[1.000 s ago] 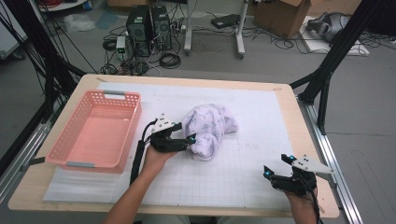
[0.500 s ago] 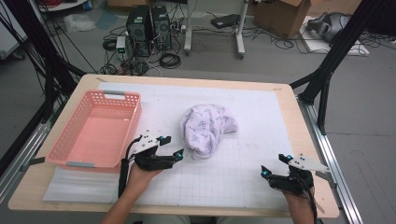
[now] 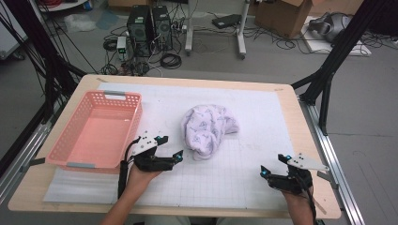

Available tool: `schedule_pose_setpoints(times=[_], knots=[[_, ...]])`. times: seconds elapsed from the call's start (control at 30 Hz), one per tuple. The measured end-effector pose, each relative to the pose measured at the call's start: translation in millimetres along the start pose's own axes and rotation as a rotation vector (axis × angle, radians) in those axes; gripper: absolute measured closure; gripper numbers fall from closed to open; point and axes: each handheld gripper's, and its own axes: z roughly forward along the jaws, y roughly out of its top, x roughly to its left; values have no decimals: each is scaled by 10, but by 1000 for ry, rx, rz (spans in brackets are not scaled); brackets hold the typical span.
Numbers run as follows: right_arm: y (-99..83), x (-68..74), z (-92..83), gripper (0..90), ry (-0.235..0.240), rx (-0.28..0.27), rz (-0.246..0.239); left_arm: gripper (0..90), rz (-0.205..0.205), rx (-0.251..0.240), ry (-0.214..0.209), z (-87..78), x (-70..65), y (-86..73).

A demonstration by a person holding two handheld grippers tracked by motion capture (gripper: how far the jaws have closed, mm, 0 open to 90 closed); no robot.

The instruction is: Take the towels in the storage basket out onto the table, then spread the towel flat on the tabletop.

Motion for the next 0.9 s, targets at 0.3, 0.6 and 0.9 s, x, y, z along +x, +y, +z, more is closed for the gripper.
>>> schedule_pose_setpoints(times=[0.3,0.6,0.9], knots=[[4,3,36,156,4,10,-2,189,-16,8,-1,0,42,-13],[6,-17,158,156,30,67,-13,296,-35,8,-37,-14,73,-29],[145,1,413,155,58,115,-46,278,-39,22,-26,8,61,-39]])
